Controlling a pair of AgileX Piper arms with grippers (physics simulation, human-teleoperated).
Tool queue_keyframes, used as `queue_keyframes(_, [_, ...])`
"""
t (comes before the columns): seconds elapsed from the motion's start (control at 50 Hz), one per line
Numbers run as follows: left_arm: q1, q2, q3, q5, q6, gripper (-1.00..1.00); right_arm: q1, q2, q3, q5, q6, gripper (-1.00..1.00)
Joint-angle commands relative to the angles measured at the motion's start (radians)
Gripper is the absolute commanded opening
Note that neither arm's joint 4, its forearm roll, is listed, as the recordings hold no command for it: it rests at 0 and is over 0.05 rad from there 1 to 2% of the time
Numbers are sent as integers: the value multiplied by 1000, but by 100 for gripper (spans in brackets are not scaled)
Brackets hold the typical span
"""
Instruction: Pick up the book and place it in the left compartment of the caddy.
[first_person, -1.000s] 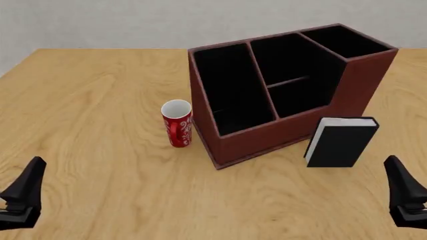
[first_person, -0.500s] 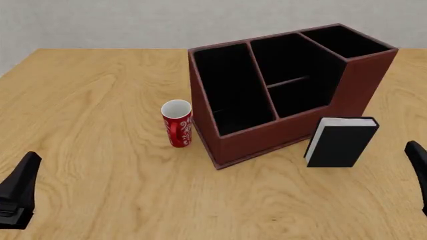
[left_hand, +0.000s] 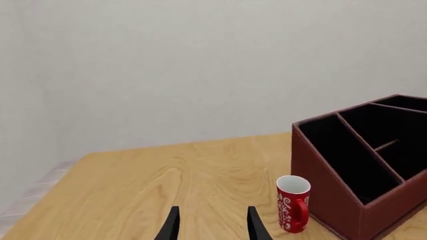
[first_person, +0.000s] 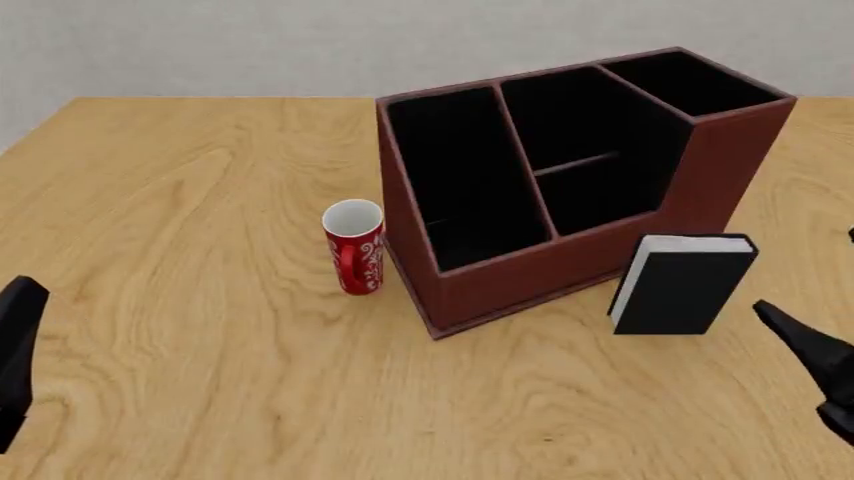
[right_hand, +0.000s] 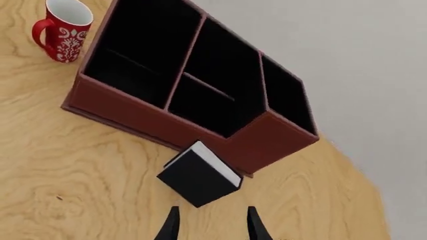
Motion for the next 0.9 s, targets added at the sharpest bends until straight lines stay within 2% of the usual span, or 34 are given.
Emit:
queue_keyframes(0.02, [-8,-1,-29,24,-14,100,17,129,-81,104,-153,100])
queue_keyframes(0.04, [-8,-1,-29,24,-14,100,17,129,-81,104,-153,100])
queue_keyframes(0.08, [-5,-1,-37,26,-7,100,16,131,-58,112,-218,100])
queue_keyframes(0.14, [1,-1,-59,42,-19,100,4,153,-55,127,-283,100])
queue_keyframes(0.18, [2,-1,-83,59,-35,100,17,179,-87,156,-282,100])
queue_keyframes(0.22, [0,-1,-96,63,-16,100,-1,196,-99,161,-332,100])
queue_keyframes(0.32, [3,-1,-110,74,-30,100,6,234,-164,203,-340,100])
queue_keyframes(0.34, [5,-1,-113,76,-37,100,-9,250,-180,212,-368,100])
queue_keyframes(0.38, [4,-1,-115,77,-36,100,-10,261,-193,224,-375,100])
queue_keyframes(0.48, [-1,-1,-122,77,-35,100,-35,283,-196,250,-435,100])
queue_keyframes(0.62, [0,-1,-137,80,-36,100,-54,341,-240,252,-459,100])
queue_keyframes(0.68, [3,-1,-144,82,-30,100,-49,377,-271,253,-441,100])
queue_keyframes(0.84, [-1,-1,-149,91,-27,100,-68,455,-295,203,-450,100])
queue_keyframes(0.86, [-3,-1,-152,94,-23,100,-58,476,-309,202,-430,100])
queue_keyframes(0.9, [-2,-1,-158,99,-23,100,-61,503,-315,188,-426,100])
